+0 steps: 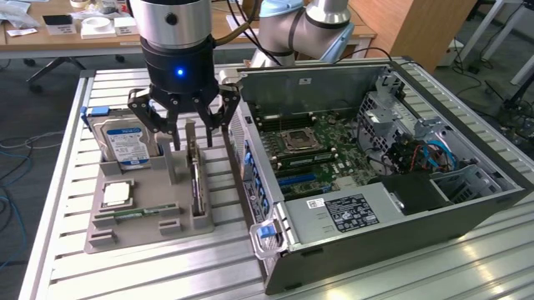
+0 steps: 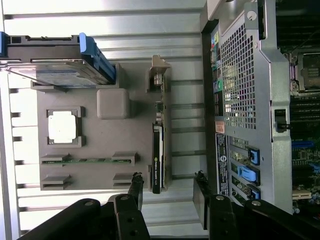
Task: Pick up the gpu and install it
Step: 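Pick up the gpu and move the gpu toward the slot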
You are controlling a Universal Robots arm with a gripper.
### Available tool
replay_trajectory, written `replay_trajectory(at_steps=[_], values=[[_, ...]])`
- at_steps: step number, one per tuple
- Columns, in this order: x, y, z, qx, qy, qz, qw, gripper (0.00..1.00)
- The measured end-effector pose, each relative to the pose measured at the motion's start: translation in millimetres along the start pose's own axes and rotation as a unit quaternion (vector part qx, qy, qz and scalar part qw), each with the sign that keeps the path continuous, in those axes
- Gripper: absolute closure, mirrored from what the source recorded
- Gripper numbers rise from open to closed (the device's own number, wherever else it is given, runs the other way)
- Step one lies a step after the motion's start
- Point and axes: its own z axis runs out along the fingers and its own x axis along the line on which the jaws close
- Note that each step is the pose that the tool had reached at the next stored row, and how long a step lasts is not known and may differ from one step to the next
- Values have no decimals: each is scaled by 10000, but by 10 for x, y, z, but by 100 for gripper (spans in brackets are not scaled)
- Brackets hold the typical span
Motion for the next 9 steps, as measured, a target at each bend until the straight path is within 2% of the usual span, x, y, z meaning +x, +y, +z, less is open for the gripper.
replay_trajectory(at_steps=[9], values=[[0, -1, 17, 0, 0, 0, 10000, 47]])
